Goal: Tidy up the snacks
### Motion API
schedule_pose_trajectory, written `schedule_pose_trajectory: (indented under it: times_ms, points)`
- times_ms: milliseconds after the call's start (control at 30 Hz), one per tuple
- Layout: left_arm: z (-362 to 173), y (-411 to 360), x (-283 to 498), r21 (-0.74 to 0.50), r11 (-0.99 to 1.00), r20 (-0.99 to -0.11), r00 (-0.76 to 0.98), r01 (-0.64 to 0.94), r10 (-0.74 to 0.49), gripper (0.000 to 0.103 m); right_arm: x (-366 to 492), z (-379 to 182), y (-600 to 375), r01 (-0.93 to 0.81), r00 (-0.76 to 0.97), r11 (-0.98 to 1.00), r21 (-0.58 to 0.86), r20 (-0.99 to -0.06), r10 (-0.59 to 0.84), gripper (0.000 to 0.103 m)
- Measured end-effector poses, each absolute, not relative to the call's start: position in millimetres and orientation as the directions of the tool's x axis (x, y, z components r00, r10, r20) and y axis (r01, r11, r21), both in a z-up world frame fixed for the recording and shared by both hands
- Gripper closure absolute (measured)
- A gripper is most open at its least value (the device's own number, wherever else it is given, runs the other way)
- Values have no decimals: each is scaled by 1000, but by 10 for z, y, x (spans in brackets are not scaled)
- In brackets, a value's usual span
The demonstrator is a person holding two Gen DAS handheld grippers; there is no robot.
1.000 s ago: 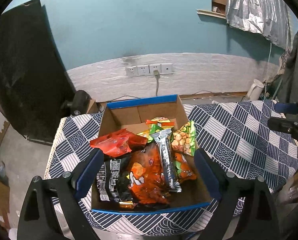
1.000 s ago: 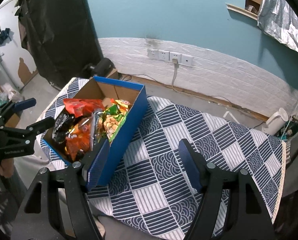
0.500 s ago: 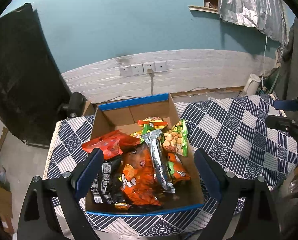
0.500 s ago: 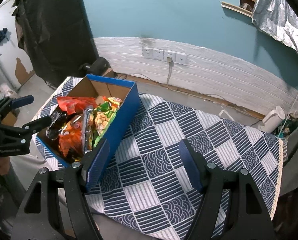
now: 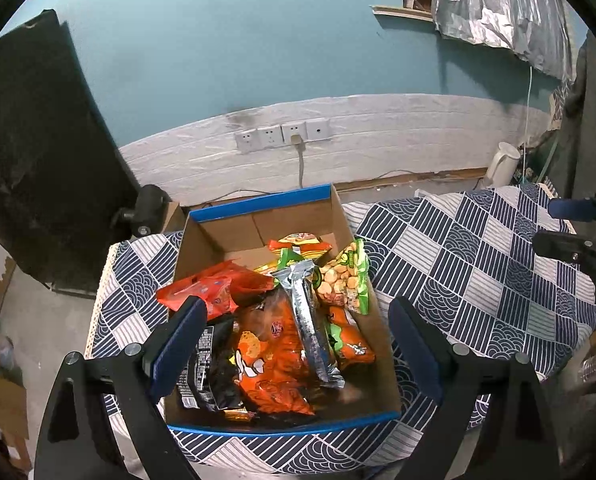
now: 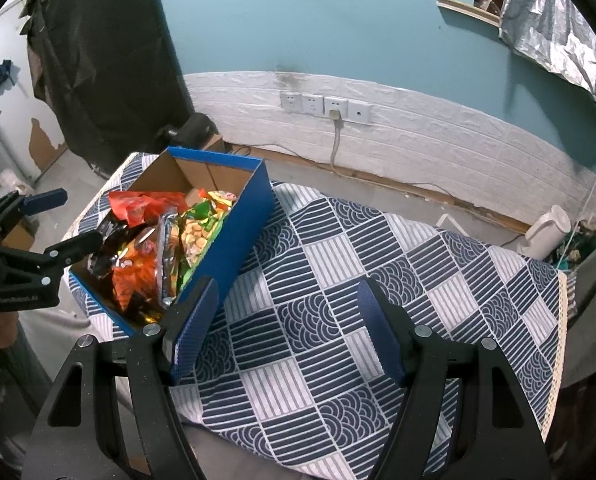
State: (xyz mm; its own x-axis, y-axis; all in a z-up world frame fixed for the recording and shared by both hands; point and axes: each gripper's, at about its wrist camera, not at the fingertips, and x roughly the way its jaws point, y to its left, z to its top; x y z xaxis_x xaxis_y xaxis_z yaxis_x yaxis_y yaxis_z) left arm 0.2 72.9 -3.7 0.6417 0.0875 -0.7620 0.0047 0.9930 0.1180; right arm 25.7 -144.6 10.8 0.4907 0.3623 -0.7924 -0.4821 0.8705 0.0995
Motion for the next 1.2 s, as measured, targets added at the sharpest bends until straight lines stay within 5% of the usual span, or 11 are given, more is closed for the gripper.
schedule_pose_trajectory:
  times_ms: [1200]
  points:
    - [-112,741,-6,145,989,-777,618,-7,119,10,221,158,-1430,-492,498,866,85,-789,360,30]
